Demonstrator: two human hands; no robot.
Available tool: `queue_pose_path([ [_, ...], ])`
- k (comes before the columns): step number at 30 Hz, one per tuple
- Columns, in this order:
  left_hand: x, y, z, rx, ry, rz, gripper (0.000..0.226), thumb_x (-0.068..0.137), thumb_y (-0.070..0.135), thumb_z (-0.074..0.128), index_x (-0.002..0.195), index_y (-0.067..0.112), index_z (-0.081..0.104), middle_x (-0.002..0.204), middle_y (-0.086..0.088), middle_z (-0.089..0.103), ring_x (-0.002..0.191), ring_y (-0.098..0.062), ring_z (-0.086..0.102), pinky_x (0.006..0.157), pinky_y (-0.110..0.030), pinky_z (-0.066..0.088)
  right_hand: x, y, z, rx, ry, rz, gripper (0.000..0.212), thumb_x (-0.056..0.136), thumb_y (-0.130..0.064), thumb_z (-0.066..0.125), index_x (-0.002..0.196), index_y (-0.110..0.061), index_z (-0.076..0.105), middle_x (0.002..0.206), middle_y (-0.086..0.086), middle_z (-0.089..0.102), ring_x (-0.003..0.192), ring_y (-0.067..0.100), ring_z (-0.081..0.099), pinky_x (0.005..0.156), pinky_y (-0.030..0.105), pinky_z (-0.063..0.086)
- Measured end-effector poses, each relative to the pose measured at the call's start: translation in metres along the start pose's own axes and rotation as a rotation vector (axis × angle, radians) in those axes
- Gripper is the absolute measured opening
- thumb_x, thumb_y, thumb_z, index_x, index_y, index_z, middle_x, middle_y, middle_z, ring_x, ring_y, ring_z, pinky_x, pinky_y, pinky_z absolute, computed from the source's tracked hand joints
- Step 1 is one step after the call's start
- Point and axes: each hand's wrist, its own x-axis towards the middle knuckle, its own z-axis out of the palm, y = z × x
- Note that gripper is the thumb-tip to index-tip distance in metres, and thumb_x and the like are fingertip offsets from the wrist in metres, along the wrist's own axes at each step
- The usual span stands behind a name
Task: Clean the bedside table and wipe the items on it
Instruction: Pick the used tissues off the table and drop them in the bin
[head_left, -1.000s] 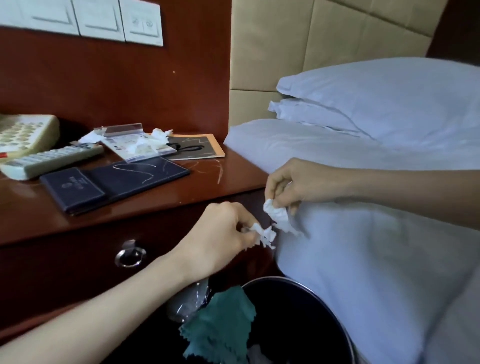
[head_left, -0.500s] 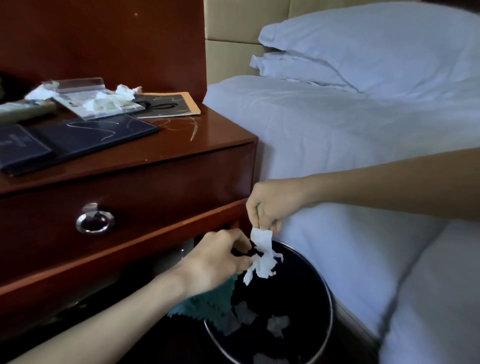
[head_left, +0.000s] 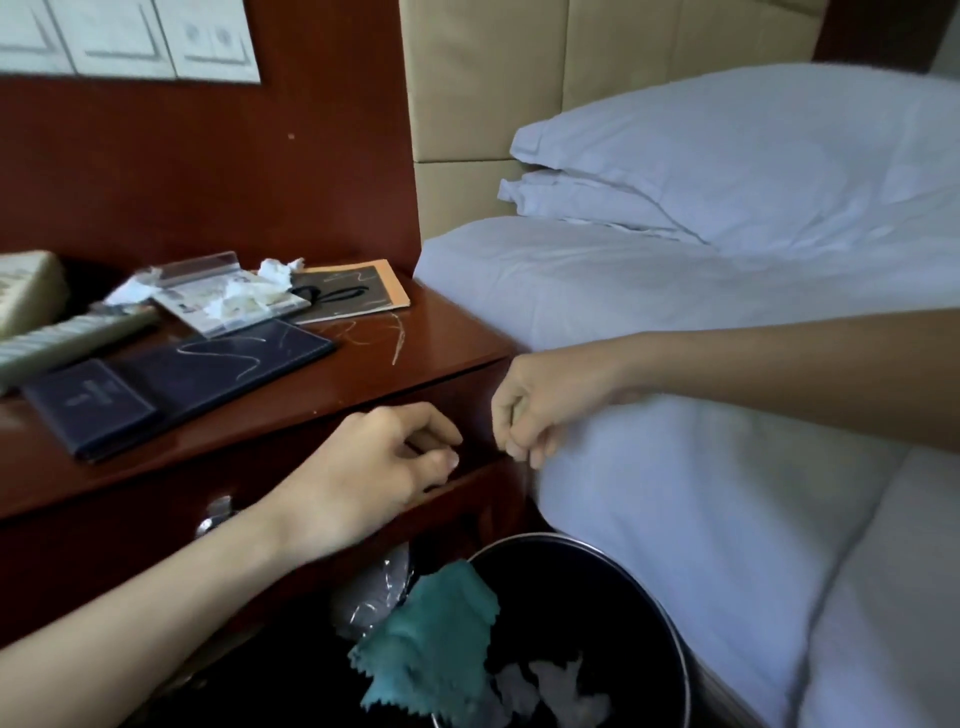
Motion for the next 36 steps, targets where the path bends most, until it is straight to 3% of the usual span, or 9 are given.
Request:
queue_pose_path([
  [5, 0.011, 0.030, -0.055, 0.067, 0.171, 0.181, 0.012, 0.089, 0.016, 0.061, 0.089, 0.027, 0.066, 0.084, 0.005, 0.073, 0.076, -0.010, 0.069, 0.072, -0.030, 0.057, -0.010, -0.032, -0.049, 0.043, -0.040, -0.098, 0.008, 0.087, -0.011, 0.063, 0.092, -0.006, 0.068, 0.092, 0.015, 0.073, 0.081, 0.024, 0.072, 0.069, 0.023, 0.056],
  [9, 0.020, 0.031, -0.095, 0.277, 0.325, 0.230, 0.009, 0.087, 0.020, 0.062, 0.088, 0.029, 0.065, 0.078, 0.006, 0.072, 0.070, -0.002, 0.065, 0.071, -0.020, 0.049, -0.003, -0.063, -0.079, 0.038, 0.073, -0.196, 0.009, 0.088, -0.013, 0.062, 0.091, -0.008, 0.068, 0.092, 0.014, 0.074, 0.081, 0.024, 0.072, 0.070, 0.025, 0.057],
  [13, 0.025, 0.011, -0.125, 0.410, 0.421, 0.150, 0.006, 0.087, 0.021, 0.063, 0.088, 0.027, 0.066, 0.076, 0.013, 0.069, 0.067, 0.001, 0.061, 0.067, -0.016, 0.046, 0.028, -0.088, -0.088, 0.025, 0.200, -0.258, 0.013, 0.088, -0.011, 0.060, 0.096, -0.003, 0.067, 0.092, 0.015, 0.072, 0.078, 0.022, 0.069, 0.066, 0.024, 0.055],
  [17, 0.026, -0.021, -0.151, 0.453, 0.490, 0.016, 0.008, 0.087, 0.016, 0.062, 0.089, 0.023, 0.064, 0.074, 0.019, 0.062, 0.068, -0.005, 0.061, 0.061, -0.010, 0.042, 0.067, -0.112, -0.086, 0.010, 0.309, -0.279, 0.018, 0.086, -0.011, 0.064, 0.103, -0.005, 0.064, 0.073, 0.001, 0.069, 0.073, 0.016, 0.064, 0.062, 0.024, 0.053],
  [20, 0.030, -0.045, -0.174, 0.478, 0.527, -0.098, 0.016, 0.086, 0.016, 0.061, 0.100, 0.017, 0.067, 0.090, 0.004, 0.070, 0.077, -0.013, 0.064, 0.072, -0.024, 0.047, 0.094, -0.133, -0.083, -0.028, 0.351, -0.305, 0.020, 0.084, -0.014, 0.067, 0.103, -0.014, 0.061, 0.084, 0.004, 0.063, 0.070, 0.014, 0.058, 0.063, 0.026, 0.050],
  [23, 0.035, -0.066, -0.194, 0.556, 0.517, -0.193, 0.029, 0.085, 0.017, 0.062, 0.114, 0.014, 0.064, 0.110, -0.003, 0.067, 0.092, -0.017, 0.061, 0.079, -0.023, 0.041, 0.119, -0.154, -0.079, -0.132, 0.351, -0.313, 0.032, 0.083, -0.018, 0.067, 0.113, -0.015, 0.056, 0.096, 0.009, 0.061, 0.067, 0.016, 0.051, 0.060, 0.032, 0.044],
  [28, 0.039, -0.092, -0.218, 0.653, 0.473, -0.291, 0.040, 0.085, 0.028, 0.060, 0.124, 0.018, 0.058, 0.126, -0.008, 0.056, 0.112, -0.023, 0.054, 0.087, -0.022, 0.036, 0.161, -0.171, -0.066, -0.319, 0.321, -0.269, 0.055, 0.082, -0.026, 0.067, 0.132, -0.016, 0.047, 0.124, 0.011, 0.057, 0.110, 0.029, 0.057, 0.092, 0.043, 0.046],
  [32, 0.046, -0.105, -0.238, 0.706, 0.469, -0.349, 0.043, 0.087, 0.034, 0.058, 0.128, 0.022, 0.054, 0.125, -0.007, 0.052, 0.113, -0.025, 0.051, 0.087, -0.028, 0.038, 0.186, -0.171, -0.057, -0.347, 0.285, -0.283, 0.058, 0.087, -0.033, 0.061, 0.141, -0.023, 0.042, 0.144, 0.002, 0.042, 0.123, 0.020, 0.044, 0.094, 0.034, 0.037],
  [36, 0.062, -0.114, -0.254, 0.676, 0.426, -0.373, 0.040, 0.093, 0.022, 0.045, 0.133, 0.021, 0.051, 0.130, -0.013, 0.051, 0.111, -0.029, 0.053, 0.085, -0.028, 0.038, 0.203, -0.169, -0.047, -0.288, 0.323, -0.332, 0.046, 0.088, -0.032, 0.059, 0.133, -0.025, 0.054, 0.117, -0.001, 0.050, 0.119, 0.021, 0.046, 0.087, 0.029, 0.033],
])
